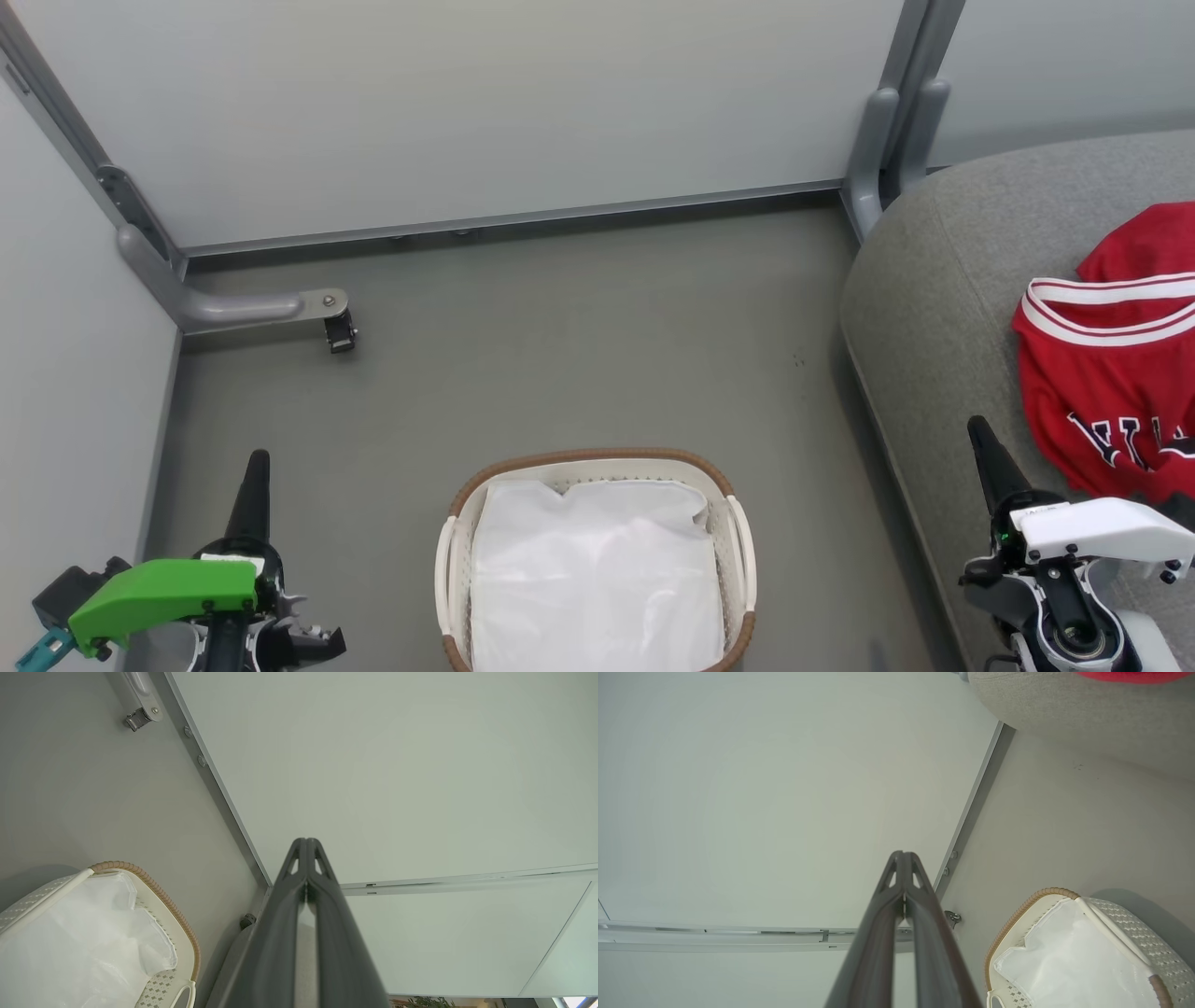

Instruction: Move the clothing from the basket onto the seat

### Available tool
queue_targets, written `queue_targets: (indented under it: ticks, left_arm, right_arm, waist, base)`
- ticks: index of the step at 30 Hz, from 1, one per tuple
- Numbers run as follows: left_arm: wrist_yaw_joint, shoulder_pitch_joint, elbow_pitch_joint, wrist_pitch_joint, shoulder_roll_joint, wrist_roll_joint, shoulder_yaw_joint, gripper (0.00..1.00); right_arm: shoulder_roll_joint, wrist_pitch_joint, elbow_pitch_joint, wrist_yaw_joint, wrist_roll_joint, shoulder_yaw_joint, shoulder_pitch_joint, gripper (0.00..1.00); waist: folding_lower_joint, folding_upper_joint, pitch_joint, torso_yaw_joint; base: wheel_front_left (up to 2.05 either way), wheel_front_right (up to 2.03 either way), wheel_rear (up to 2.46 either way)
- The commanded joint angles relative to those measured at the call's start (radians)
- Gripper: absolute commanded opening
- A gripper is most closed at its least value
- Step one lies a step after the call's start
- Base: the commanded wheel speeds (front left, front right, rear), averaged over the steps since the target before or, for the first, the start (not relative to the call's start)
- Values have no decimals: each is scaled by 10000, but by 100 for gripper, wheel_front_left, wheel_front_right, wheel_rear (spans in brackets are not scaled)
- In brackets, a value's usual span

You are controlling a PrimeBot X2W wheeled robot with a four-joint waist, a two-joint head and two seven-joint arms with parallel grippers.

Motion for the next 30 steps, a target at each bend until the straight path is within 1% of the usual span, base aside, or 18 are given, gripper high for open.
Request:
queue_targets:
  ticks: [1, 16, 30]
  left_arm:
    - [-58, -169, -65, 49, 67, -203, 44, 0]
    - [-112, -213, -188, 337, 73, -1278, 163, 0]
    - [-148, -235, -255, 573, 78, -2039, 232, 0]
  right_arm:
    - [-59, 69, -108, -7, 218, -38, 123, 0]
    - [-70, 373, -284, -6, 1370, -89, 219, 0]
    - [-80, 573, -408, -7, 2207, -128, 298, 0]
  waist:
    - [0, -1, -17, 2]
    - [0, -1, -195, 16]
    - [0, -1, -348, 28]
  base:
    - [0, 0, 0]
    - [0, 0, 0]
    - [0, 0, 0]
